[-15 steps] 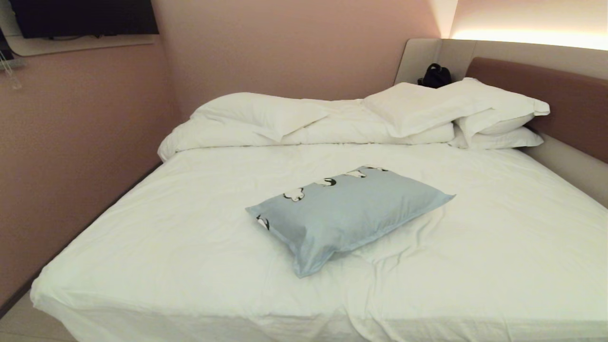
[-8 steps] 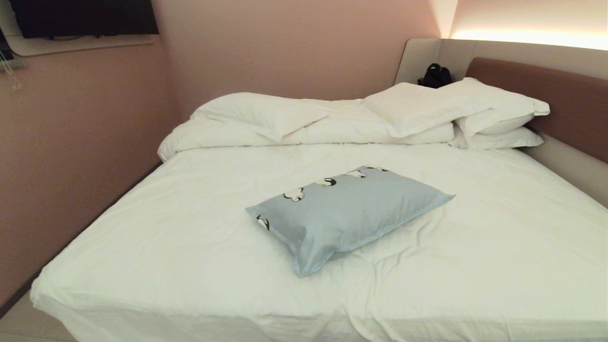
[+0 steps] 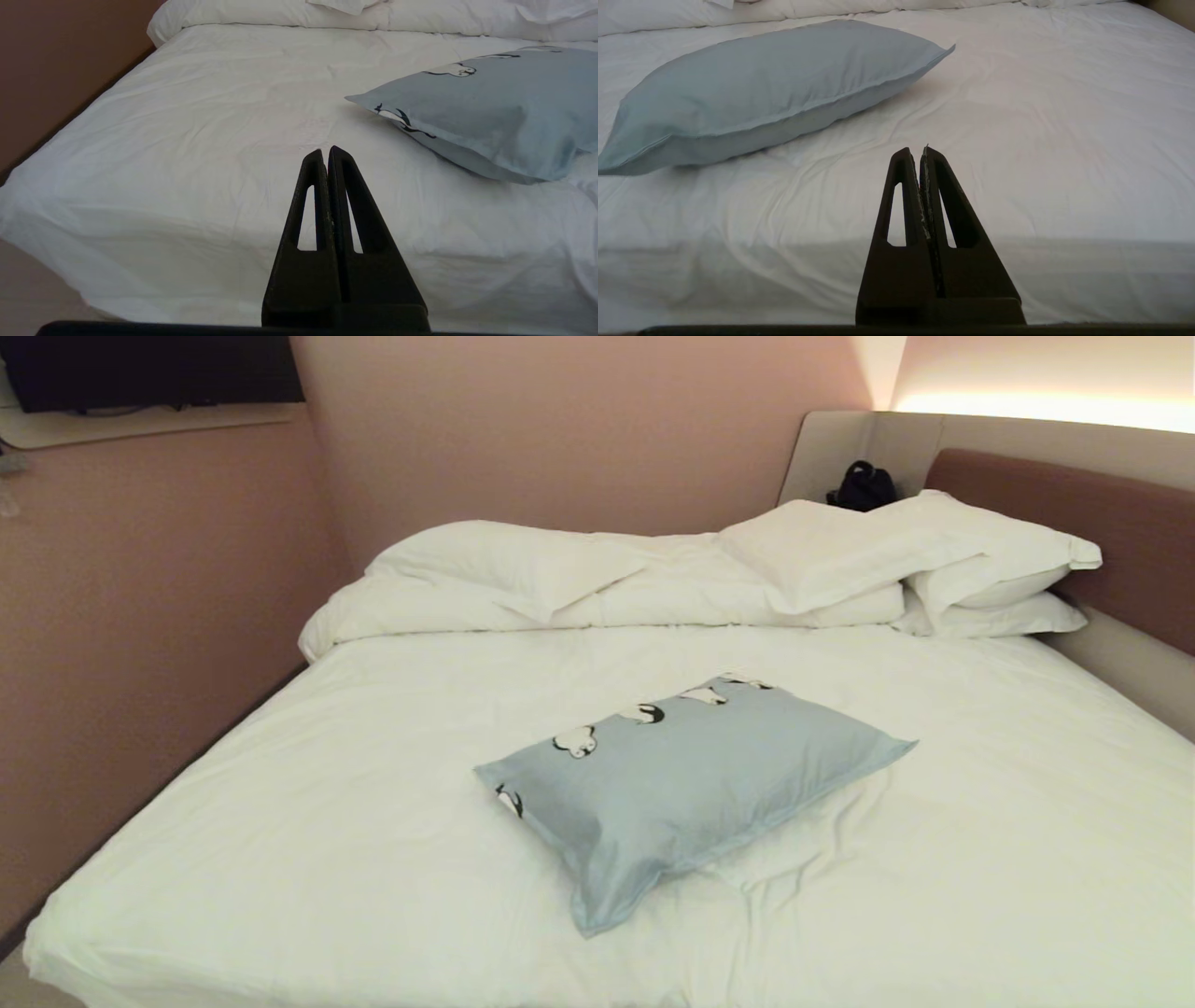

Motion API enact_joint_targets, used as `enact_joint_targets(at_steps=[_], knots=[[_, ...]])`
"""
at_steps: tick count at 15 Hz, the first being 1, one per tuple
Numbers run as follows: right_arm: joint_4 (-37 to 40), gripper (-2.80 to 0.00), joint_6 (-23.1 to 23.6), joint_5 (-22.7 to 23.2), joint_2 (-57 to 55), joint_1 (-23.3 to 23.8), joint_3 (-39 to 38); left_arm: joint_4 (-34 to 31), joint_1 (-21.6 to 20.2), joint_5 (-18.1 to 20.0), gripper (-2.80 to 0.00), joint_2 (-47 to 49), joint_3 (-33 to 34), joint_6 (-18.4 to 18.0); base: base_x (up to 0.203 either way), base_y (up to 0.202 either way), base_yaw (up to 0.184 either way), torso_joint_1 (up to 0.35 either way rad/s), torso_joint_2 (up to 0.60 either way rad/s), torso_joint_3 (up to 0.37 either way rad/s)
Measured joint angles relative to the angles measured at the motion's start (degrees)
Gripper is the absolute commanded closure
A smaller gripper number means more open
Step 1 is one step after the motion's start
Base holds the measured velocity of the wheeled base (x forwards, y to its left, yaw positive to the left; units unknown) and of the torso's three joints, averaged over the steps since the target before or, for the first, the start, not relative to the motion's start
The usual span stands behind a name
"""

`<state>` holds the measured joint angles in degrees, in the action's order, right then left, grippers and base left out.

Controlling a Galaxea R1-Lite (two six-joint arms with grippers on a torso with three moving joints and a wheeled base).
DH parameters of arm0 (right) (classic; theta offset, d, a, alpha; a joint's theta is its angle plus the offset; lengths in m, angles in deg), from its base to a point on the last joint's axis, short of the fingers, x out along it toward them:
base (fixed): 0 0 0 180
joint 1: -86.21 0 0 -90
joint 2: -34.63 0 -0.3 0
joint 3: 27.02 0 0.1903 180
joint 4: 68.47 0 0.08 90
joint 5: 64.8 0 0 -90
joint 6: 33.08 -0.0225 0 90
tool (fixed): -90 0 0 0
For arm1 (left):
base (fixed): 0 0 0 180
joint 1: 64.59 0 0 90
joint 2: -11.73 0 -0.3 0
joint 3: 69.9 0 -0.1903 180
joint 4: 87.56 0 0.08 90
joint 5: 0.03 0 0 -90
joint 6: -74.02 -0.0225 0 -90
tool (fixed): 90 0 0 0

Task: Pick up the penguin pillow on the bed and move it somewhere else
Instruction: Pick up the pillow

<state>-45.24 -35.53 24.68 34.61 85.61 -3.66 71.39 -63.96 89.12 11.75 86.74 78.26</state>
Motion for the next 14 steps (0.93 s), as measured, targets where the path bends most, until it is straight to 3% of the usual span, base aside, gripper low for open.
enact_joint_targets(at_steps=[3, 14], knots=[[0.0, 0.0, 0.0, 0.0, 0.0, 0.0, 0.0, 0.0, 0.0, 0.0, 0.0, 0.0, 0.0, 0.2, 0.138, 0.0, 0.001, 0.01, 0.0, -0.003], [0.8, 0.0, 1.8, 0.4, 0.0, 0.0, 0.6, 0.0, 0.0, 0.0, 0.0, 0.0, 0.0, 0.2, 0.0, 0.0, 0.0, 0.0, 0.0, 0.0]])
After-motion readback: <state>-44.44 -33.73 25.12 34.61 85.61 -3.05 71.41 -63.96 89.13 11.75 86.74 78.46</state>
